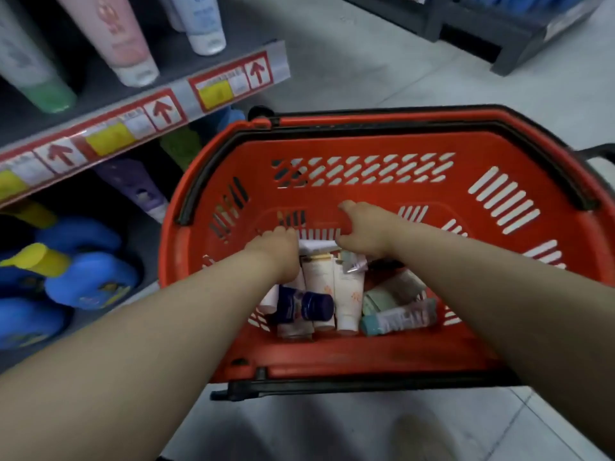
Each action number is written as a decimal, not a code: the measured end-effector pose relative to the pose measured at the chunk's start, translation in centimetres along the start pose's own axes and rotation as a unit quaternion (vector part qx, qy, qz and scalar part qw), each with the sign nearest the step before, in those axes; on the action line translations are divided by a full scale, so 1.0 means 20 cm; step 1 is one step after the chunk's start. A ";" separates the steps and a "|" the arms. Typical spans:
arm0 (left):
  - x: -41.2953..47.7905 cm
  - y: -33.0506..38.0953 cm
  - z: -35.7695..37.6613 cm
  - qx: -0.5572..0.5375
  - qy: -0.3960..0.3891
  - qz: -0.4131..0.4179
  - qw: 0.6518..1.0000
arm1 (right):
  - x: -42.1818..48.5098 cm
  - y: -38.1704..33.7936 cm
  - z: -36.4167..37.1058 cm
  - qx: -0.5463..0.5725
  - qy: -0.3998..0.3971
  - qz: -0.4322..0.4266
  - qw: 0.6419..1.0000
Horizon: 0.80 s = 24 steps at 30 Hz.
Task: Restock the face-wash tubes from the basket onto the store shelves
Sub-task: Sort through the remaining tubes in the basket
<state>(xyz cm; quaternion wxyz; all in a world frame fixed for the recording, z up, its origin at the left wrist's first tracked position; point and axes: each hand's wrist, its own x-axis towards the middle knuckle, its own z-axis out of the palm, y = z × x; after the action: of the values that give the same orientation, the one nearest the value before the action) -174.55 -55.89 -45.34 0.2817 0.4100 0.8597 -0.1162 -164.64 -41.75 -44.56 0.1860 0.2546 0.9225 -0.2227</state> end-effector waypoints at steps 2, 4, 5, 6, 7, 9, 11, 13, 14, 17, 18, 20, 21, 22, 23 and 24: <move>0.03 0.03 0.03 0.013 -0.009 0.016 1.000 | 0.00 0.04 0.01 -0.013 -0.013 0.006 1.000; 0.04 0.06 0.06 0.026 -0.015 0.041 0.999 | -0.02 0.08 0.05 -0.045 -0.037 0.014 0.998; 0.04 0.07 0.07 0.030 -0.018 0.054 0.998 | -0.02 0.10 0.07 -0.058 -0.053 0.018 0.997; 0.05 0.08 0.09 0.031 -0.023 0.067 0.997 | -0.03 0.13 0.10 -0.064 -0.073 0.028 0.995; 0.06 0.09 0.10 0.034 -0.032 0.077 0.996 | -0.03 0.15 0.13 -0.066 -0.089 0.035 0.993; 0.07 0.08 0.11 0.059 -0.049 0.091 0.993 | -0.04 0.19 0.17 -0.062 -0.136 0.057 0.987; 0.09 0.06 0.12 0.092 -0.060 0.095 0.989 | -0.07 0.21 0.21 -0.050 -0.208 0.081 0.974; 0.11 0.02 0.13 0.124 -0.064 0.095 0.986 | -0.09 0.18 0.25 -0.039 -0.279 0.104 0.954; 0.11 0.00 0.13 0.136 -0.063 0.094 0.984 | -0.10 0.16 0.28 -0.039 -0.312 0.116 0.942; 0.11 -0.02 0.17 0.152 -0.060 0.101 0.981 | -0.13 0.07 0.41 -0.029 -0.393 0.138 0.909; 0.10 -0.03 0.18 0.153 -0.062 0.105 0.981 | -0.14 0.04 0.44 -0.028 -0.411 0.135 0.901; 0.10 -0.05 0.20 0.157 -0.065 0.117 0.978 | -0.17 0.01 0.49 -0.012 -0.431 0.137 0.892; 0.09 -0.05 0.20 0.163 -0.069 0.123 0.977 | -0.18 0.01 0.50 -0.001 -0.439 0.140 0.887; 0.09 -0.05 0.19 0.173 -0.077 0.128 0.973 | -0.19 0.01 0.51 0.013 -0.449 0.144 0.882; 0.08 -0.05 0.18 0.185 -0.090 0.132 0.970 | -0.19 0.02 0.52 0.032 -0.457 0.153 0.876; 0.07 -0.05 0.17 0.197 -0.105 0.130 0.966 | -0.19 0.03 0.53 0.050 -0.464 0.164 0.869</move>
<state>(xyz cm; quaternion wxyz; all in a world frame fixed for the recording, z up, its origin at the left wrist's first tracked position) -174.71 -56.99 -48.89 0.2972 0.5513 0.7246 -0.2876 -158.82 -48.13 -51.81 0.6133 0.2785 0.6628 -0.3271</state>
